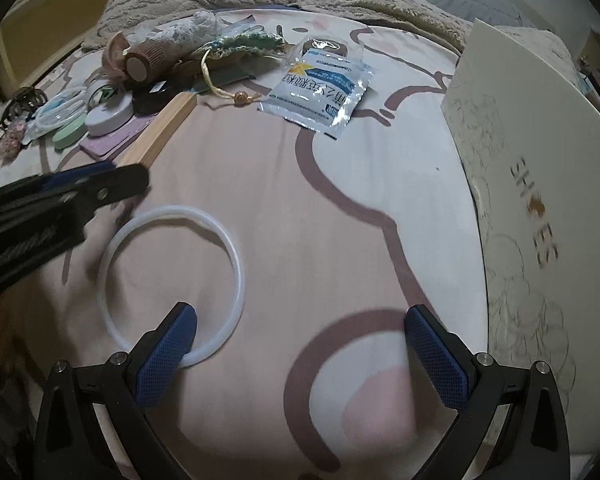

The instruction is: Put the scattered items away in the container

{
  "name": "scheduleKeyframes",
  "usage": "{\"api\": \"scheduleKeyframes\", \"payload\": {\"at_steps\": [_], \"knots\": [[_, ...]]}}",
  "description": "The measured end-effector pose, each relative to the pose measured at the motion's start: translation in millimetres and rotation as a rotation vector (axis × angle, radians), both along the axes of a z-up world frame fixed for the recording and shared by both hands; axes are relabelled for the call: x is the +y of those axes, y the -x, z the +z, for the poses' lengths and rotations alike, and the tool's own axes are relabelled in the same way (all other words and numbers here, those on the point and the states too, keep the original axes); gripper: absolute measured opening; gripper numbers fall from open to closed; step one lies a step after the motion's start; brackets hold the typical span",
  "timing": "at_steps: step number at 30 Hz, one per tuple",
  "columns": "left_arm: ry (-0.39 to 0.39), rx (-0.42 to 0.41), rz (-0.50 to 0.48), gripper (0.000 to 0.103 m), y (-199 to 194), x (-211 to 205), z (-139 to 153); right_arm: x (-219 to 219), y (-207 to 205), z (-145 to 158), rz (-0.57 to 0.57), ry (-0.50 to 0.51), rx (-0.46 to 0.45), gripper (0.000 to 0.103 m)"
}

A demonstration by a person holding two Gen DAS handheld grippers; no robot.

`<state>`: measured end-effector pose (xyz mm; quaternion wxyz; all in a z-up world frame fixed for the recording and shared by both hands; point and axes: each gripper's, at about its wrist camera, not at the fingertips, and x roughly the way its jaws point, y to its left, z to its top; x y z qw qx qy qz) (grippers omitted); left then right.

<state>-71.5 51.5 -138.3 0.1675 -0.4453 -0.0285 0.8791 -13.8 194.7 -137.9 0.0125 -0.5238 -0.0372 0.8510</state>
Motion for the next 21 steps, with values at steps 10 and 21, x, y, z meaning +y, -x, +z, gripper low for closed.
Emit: {"api": "scheduleKeyframes", "payload": {"at_steps": [10, 21], "knots": [[-0.013, 0.002, 0.013, 0.019, 0, -3, -4, -4, -2, -3, 0.022, -0.017, 0.014, 0.103], [0.068, 0.005, -0.036, 0.019, -31, -10, 0, -1, -1, -6, 0.020, 0.000, 0.021, 0.103]]}}
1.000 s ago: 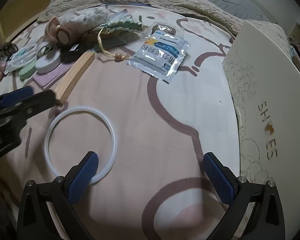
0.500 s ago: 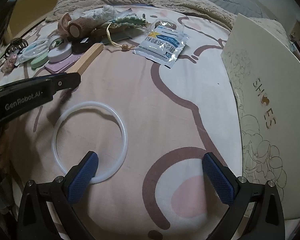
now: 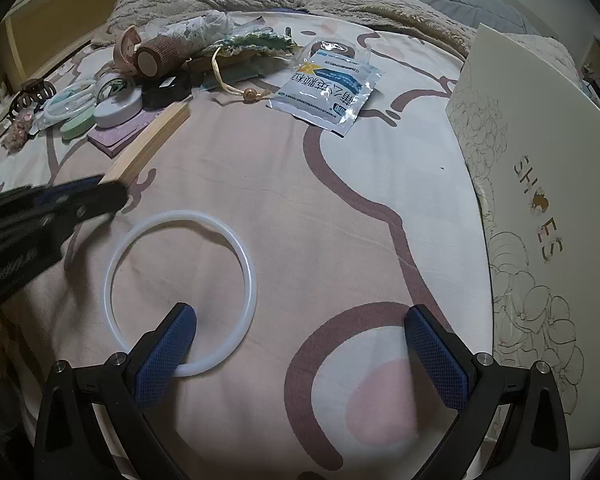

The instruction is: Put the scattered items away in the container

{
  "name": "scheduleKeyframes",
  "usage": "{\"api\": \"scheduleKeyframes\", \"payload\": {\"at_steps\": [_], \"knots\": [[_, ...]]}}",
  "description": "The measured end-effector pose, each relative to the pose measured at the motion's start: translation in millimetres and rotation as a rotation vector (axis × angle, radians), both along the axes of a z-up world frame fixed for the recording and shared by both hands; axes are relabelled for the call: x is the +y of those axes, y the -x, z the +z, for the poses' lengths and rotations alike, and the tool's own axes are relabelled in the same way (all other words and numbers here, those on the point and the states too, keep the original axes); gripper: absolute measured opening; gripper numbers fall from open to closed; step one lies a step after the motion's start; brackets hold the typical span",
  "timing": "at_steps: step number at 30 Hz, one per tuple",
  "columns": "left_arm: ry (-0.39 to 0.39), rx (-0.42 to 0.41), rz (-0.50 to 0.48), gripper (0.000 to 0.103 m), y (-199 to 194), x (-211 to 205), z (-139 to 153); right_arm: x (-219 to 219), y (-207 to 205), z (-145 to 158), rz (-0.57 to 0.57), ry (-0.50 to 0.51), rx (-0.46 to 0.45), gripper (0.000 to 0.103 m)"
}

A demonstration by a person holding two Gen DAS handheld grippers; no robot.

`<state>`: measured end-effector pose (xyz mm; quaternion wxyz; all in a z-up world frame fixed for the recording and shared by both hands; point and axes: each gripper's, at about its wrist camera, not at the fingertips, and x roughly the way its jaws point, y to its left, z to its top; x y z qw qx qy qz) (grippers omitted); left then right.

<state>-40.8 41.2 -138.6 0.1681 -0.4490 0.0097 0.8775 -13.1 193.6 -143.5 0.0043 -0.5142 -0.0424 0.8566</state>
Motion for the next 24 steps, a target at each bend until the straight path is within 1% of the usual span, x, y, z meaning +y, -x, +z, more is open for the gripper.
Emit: {"api": "scheduleKeyframes", "payload": {"at_steps": [4, 11, 15, 19, 24], "knots": [[0.022, 0.004, -0.015, 0.019, -14, -4, 0, -2, -2, 0, -0.008, -0.002, 0.020, 0.103], [0.000, -0.004, -0.023, 0.019, -34, -17, 1, -4, -3, 0, -0.020, -0.008, 0.033, 0.103], [0.006, -0.001, -0.024, 0.019, -45, -23, 2, -5, -1, 0, -0.034, -0.013, 0.041, 0.103], [0.041, 0.012, -0.004, 0.019, -49, -26, 2, -4, -1, 0, -0.040, -0.006, 0.050, 0.103], [0.029, 0.000, 0.012, 0.019, -45, -30, 1, -4, -1, 0, -0.060, 0.004, 0.052, 0.103]]}}
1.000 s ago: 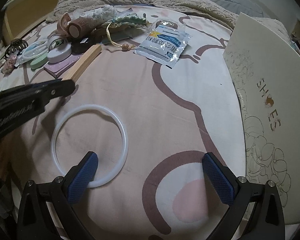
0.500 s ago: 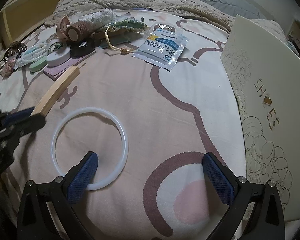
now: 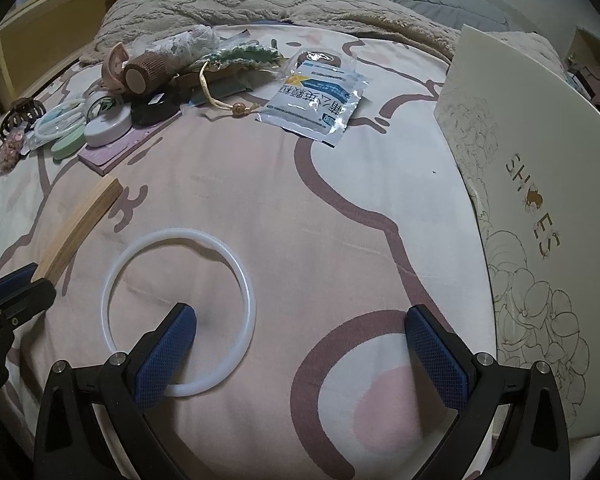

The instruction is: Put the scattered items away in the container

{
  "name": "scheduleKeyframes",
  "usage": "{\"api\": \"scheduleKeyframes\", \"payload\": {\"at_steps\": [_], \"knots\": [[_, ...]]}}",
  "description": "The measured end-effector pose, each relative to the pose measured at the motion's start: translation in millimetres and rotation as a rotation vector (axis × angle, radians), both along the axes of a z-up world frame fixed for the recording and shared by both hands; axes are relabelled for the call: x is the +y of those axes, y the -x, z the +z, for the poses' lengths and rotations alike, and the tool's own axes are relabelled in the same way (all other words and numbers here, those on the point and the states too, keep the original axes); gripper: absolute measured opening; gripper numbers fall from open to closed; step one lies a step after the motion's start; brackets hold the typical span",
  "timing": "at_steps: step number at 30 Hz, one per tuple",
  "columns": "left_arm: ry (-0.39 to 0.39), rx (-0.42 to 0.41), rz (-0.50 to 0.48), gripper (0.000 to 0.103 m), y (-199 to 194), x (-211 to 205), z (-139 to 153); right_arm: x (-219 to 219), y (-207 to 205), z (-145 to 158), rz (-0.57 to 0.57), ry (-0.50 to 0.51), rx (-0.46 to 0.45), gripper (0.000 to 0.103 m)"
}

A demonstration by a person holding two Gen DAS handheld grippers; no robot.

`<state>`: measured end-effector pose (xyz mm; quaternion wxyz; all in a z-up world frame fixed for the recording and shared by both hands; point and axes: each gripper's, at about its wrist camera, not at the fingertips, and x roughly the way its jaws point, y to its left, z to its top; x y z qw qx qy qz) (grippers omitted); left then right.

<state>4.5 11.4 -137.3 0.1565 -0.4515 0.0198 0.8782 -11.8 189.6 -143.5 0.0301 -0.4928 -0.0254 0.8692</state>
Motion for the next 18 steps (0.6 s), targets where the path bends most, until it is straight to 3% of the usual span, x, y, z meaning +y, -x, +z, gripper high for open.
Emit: {"api": "scheduleKeyframes", "payload": {"at_steps": [5, 9, 18], "knots": [[0.031, 0.007, 0.037, 0.024, 3, -6, 2, 0, -1, 0, -0.005, -0.003, 0.010, 0.103], [0.079, 0.027, 0.090, 0.049, 8, -13, 3, -1, -1, 0, -0.008, -0.004, 0.007, 0.103], [0.121, 0.040, 0.161, 0.052, 30, -21, 2, -1, -2, -1, -0.011, -0.009, 0.007, 0.103]]}}
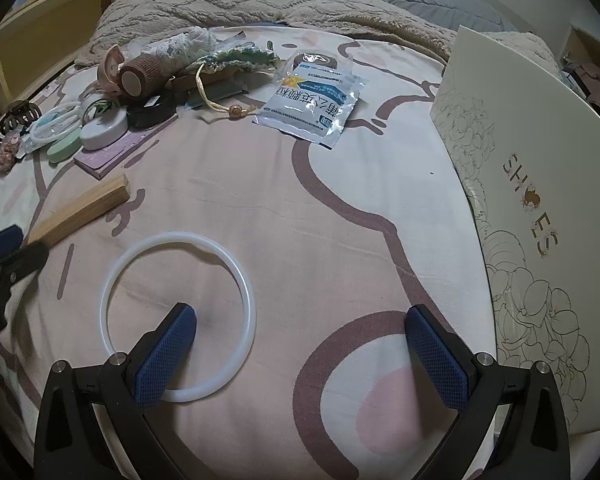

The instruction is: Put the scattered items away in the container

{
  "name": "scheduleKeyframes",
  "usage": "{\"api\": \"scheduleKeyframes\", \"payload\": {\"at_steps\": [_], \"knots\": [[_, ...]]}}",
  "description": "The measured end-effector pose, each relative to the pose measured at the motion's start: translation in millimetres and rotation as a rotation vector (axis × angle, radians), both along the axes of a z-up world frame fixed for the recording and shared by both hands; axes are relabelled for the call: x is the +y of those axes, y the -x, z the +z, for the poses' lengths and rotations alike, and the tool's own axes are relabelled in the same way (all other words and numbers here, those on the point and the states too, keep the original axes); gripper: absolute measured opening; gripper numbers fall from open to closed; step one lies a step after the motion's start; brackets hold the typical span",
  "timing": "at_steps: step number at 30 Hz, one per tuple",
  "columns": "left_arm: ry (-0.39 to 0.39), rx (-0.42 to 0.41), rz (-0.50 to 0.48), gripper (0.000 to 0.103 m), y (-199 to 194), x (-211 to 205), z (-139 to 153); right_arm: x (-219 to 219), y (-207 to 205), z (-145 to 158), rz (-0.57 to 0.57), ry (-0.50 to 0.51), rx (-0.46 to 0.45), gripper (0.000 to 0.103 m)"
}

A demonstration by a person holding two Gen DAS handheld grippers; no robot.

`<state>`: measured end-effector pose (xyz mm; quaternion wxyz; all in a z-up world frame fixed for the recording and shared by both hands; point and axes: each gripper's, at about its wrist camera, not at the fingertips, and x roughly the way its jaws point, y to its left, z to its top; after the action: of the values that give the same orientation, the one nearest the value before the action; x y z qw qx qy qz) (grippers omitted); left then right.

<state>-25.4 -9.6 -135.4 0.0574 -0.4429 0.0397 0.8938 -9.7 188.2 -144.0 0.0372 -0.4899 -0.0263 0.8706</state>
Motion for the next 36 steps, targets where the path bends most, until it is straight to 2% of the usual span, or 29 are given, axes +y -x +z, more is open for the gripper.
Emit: {"api": "scheduleKeyframes", "payload": {"at_steps": [4, 8, 13, 17, 23, 36], "knots": [[0.000, 0.015, 0.045, 0.058, 12, -7, 1, 0, 0, 0, 0.000, 0.000, 0.000, 0.103], [0.006, 0.013, 0.097, 0.070, 29, -13, -1, 0, 0, 0, 0.000, -0.001, 0.003, 0.103], [-0.025, 0.005, 0.100, 0.077, 32, -17, -2, 0, 0, 0, 0.004, -0.003, 0.012, 0.103], [-0.065, -0.014, 0.060, 0.094, 18, -11, 1, 0, 0, 0, 0.004, -0.004, 0.013, 0.103], [-0.145, -0.022, -0.035, 0.100, 14, 11, 6, -1, 2, -1, -0.002, -0.012, 0.019, 0.103], [-0.126, -0.052, -0.049, 0.103, 41, 45, -4, -3, 3, -1, -0.006, -0.022, 0.030, 0.103]]}}
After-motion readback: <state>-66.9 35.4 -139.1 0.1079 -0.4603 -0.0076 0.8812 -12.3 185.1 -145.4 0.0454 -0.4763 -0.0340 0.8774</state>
